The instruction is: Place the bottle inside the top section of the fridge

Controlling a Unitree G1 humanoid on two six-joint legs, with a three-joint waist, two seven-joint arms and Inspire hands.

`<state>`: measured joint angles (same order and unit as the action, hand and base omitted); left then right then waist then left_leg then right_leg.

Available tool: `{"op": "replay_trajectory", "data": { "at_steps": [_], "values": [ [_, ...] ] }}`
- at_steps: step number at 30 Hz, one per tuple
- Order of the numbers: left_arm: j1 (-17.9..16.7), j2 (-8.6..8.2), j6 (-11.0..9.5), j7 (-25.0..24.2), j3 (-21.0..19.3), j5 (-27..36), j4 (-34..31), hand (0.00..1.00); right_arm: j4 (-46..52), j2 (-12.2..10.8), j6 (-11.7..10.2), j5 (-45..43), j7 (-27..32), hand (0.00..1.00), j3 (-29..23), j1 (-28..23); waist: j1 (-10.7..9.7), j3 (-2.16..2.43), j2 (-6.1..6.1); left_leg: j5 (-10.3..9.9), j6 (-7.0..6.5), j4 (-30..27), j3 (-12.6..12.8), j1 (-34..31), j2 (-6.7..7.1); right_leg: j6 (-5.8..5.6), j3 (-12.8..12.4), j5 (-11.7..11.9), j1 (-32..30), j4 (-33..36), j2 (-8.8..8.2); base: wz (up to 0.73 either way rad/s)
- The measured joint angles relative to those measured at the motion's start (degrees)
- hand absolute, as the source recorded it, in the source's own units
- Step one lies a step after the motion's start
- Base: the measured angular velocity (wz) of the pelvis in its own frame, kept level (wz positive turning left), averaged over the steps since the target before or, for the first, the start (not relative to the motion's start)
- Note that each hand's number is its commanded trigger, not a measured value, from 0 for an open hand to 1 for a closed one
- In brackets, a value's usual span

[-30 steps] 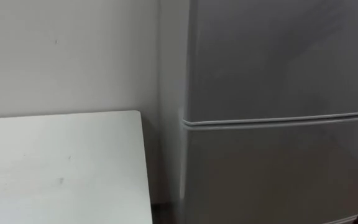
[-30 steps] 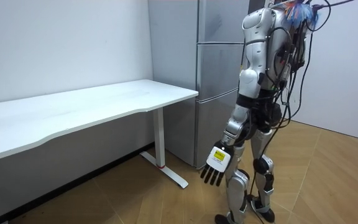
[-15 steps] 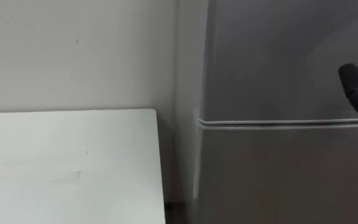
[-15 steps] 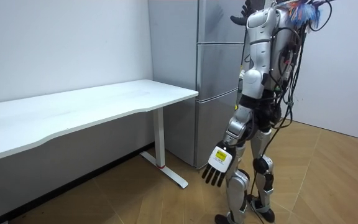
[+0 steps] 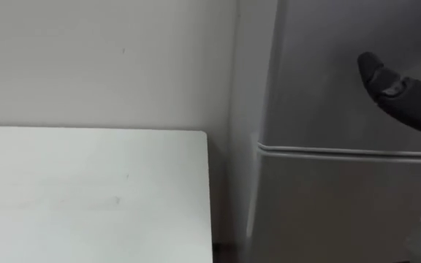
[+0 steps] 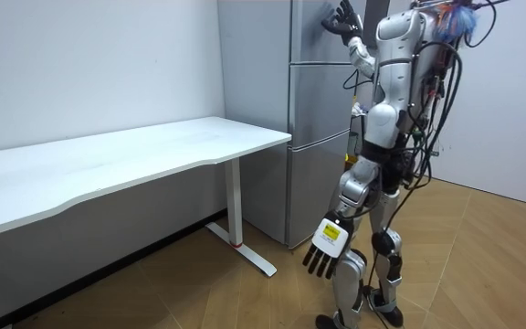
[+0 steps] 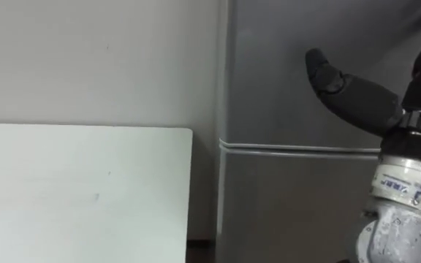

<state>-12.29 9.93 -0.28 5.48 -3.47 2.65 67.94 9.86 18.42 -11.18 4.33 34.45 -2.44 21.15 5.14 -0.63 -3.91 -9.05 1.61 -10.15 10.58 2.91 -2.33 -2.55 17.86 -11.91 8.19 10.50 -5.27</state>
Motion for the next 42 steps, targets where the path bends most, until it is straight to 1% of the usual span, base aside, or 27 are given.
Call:
{"op": "replay_trajectory", "data": {
  "at_steps": [2,4,5,6,9,12,13,15,17,20,22,25,42],
  "values": [
    [0.27,-0.01,0.72,-0.09,-0.45,-0.83,-1.12,0.00,-2.65,0.01,0.01,-1.12,0.00,0.00,0.01,1.30,0.09,-0.03,-0.06,-0.02,-0.03,-0.48,-0.29,-0.55,-0.08,0.06,0.31,0.03,-0.16,0.03,-0.03,0.00],
    [0.24,-0.02,2.21,-0.18,-0.81,-0.88,-2.33,0.00,-5.99,0.27,0.15,-2.05,0.29,0.00,0.02,2.46,0.38,0.03,-0.11,0.07,-0.17,-0.88,-0.29,-0.72,-0.07,0.23,-0.02,0.09,-0.23,-0.17,0.00,0.00],
    [0.33,0.01,2.60,-0.18,-0.85,-0.88,-2.69,0.00,-6.79,0.32,0.16,-2.06,0.45,0.00,0.02,2.69,0.50,0.05,-0.15,0.09,-0.20,-1.08,-0.29,-0.71,-0.07,0.30,-0.09,0.14,-0.29,-0.46,0.00,0.00],
    [0.31,0.17,3.00,-0.15,-0.79,-0.90,-2.98,0.00,-8.82,0.51,-0.02,-2.06,0.93,0.00,0.00,3.16,0.65,0.19,-0.36,0.19,-0.34,-1.29,-0.31,-0.83,-0.07,0.50,-0.05,0.29,-0.23,-0.70,0.05,0.00],
    [0.22,0.33,4.04,0.01,-0.72,-0.95,-3.65,0.00,-13.27,0.66,-0.38,-2.38,1.81,0.00,0.01,4.70,0.72,0.23,-0.97,0.36,-0.60,-1.75,-0.41,-1.27,-0.04,0.39,-0.06,0.82,-0.21,-0.82,0.03,0.00],
    [0.11,0.63,4.61,-0.01,-0.02,-0.97,-4.37,0.00,-17.02,2.51,-0.50,-4.20,2.01,0.00,0.07,4.90,1.45,0.24,-1.17,0.49,-0.88,-2.15,-0.41,-1.36,0.07,0.16,-0.06,1.27,-0.20,-0.82,-0.10,0.00],
    [-0.14,0.76,5.16,-0.08,0.32,-1.01,-4.93,0.00,-17.98,2.64,-0.47,-4.62,2.02,0.00,0.02,5.09,1.52,0.24,-1.17,0.54,-0.97,-2.32,-0.44,-1.50,0.07,0.04,-0.02,1.35,-0.27,-0.82,-0.13,0.00],
    [-0.25,0.80,5.59,-0.44,0.33,-1.09,-5.11,0.00,-18.68,2.66,-0.21,-4.62,2.17,0.00,-0.03,5.49,1.54,0.26,-1.14,0.57,-0.99,-2.53,-0.49,-1.95,0.07,-0.17,0.06,1.43,-0.59,-0.81,-0.13,0.00],
    [-0.29,0.83,6.36,-1.12,0.33,-1.10,-5.13,0.00,-19.02,2.67,0.10,-4.62,2.23,0.00,-0.06,5.88,1.54,0.36,-1.06,0.79,-1.23,-2.58,-0.49,-2.40,0.07,-0.21,0.07,1.66,-1.04,-0.81,-0.13,0.00],
    [-0.91,0.98,7.23,-1.63,0.33,-1.06,-6.01,0.00,-20.02,2.67,0.11,-4.60,2.24,0.00,-0.06,5.90,1.52,0.47,-1.05,0.92,-1.41,-2.63,-0.61,-2.45,0.08,0.18,0.07,2.02,-1.05,-0.80,-0.14,0.00],
    [-0.92,0.99,7.32,-1.91,0.33,-1.06,-6.11,0.00,-20.47,2.67,0.11,-4.60,2.21,0.00,-0.03,5.89,1.51,0.67,-1.00,0.95,-1.41,-2.63,-0.68,-2.41,0.09,0.27,0.14,2.09,-0.95,-0.79,-0.14,0.00],
    [-0.92,0.99,7.32,-2.05,0.34,-1.09,-6.11,0.00,-20.78,2.67,0.11,-4.64,2.21,0.00,-0.03,5.89,1.38,0.76,-0.97,0.99,-1.39,-2.63,-0.91,-2.40,0.13,0.27,0.30,2.09,-0.82,-0.81,-0.13,0.02],
    [-1.54,0.99,7.32,-2.44,0.34,-1.10,-6.04,0.00,-21.34,2.67,0.10,-4.83,2.21,0.00,-0.15,5.88,1.05,0.67,-0.87,1.01,-1.39,-2.62,-1.50,-2.30,0.30,-0.07,0.83,1.87,-0.09,-1.06,-0.17,0.01]
  ]
}}
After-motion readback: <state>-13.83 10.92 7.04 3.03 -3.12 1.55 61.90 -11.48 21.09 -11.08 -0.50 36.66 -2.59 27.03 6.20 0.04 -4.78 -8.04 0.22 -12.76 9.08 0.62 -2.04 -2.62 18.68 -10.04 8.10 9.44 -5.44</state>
